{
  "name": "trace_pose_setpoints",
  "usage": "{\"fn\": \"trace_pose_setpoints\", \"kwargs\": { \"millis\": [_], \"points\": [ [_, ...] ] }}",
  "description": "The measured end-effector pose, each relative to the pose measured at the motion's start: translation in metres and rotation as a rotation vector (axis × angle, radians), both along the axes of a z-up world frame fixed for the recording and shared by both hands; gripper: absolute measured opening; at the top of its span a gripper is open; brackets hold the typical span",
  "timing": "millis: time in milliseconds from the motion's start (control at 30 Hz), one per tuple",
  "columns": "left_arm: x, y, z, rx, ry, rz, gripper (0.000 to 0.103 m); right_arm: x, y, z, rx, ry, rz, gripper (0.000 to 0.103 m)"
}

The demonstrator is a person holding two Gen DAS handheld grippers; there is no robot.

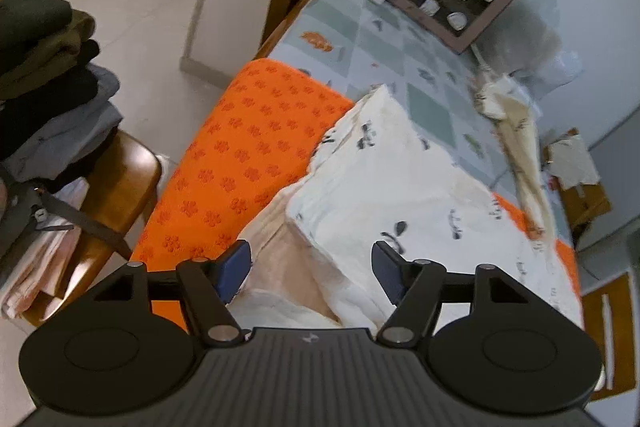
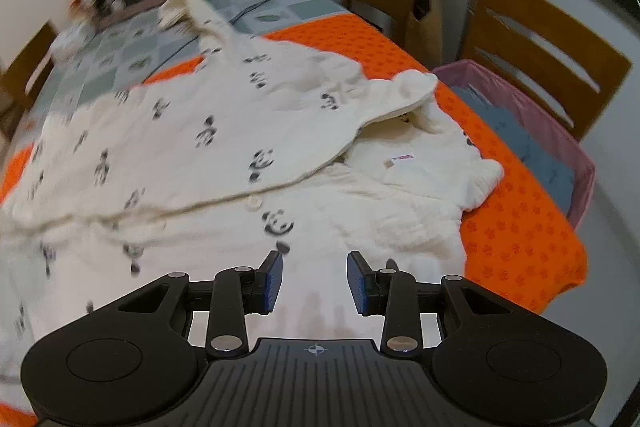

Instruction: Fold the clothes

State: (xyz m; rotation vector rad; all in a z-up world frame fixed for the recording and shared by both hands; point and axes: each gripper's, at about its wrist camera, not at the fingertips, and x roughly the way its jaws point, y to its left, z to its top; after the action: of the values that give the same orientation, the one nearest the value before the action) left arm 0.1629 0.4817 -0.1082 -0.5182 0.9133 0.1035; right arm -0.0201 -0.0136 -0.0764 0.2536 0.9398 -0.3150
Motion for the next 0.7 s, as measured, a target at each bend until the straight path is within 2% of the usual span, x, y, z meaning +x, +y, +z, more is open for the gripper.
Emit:
{"fn": "trace_pose_setpoints", "kwargs": {
  "millis": [67, 167, 233, 333, 367, 500, 600, 700],
  "points": [
    [0.002, -0.001, -0.004, 0.021, 0.014, 0.036, 0.070, 0.009, -0.013, -0.002, 0.031, -0.016, -0.043, 0.038],
    [0.001, 0.002, -0.007, 0.023, 0.017, 0.083, 0.057, 0.028, -0.037, -0.009, 0.088, -0.040, -0.107, 0.038],
    [0.002, 0.004, -0.007, 0.039, 0.025, 0.105, 0.035, 0.044, -0.052, -0.017, 0.128, -0.047, -0.140, 0.038],
    [0.001, 0.008, -0.009, 0.054, 0.048, 0.126, 0.019, 0.067, -0.072, -0.032, 0.176, -0.043, -0.157, 0.038],
    [0.000, 0.008, -0.008, 0.057, 0.049, 0.134, 0.018, 0.075, -0.077, -0.037, 0.183, -0.037, -0.148, 0.038],
    [-0.005, 0.007, -0.006, 0.067, 0.042, 0.127, 0.012, 0.096, -0.075, -0.054, 0.078, 0.041, 0.010, 0.038],
    [-0.009, 0.005, -0.009, 0.090, 0.052, 0.108, 0.013, 0.108, -0.072, -0.063, 0.008, 0.083, 0.120, 0.038],
    [-0.013, 0.004, -0.014, 0.112, 0.059, 0.084, 0.013, 0.109, -0.067, -0.070, -0.009, 0.103, 0.215, 0.037]
  ]
}}
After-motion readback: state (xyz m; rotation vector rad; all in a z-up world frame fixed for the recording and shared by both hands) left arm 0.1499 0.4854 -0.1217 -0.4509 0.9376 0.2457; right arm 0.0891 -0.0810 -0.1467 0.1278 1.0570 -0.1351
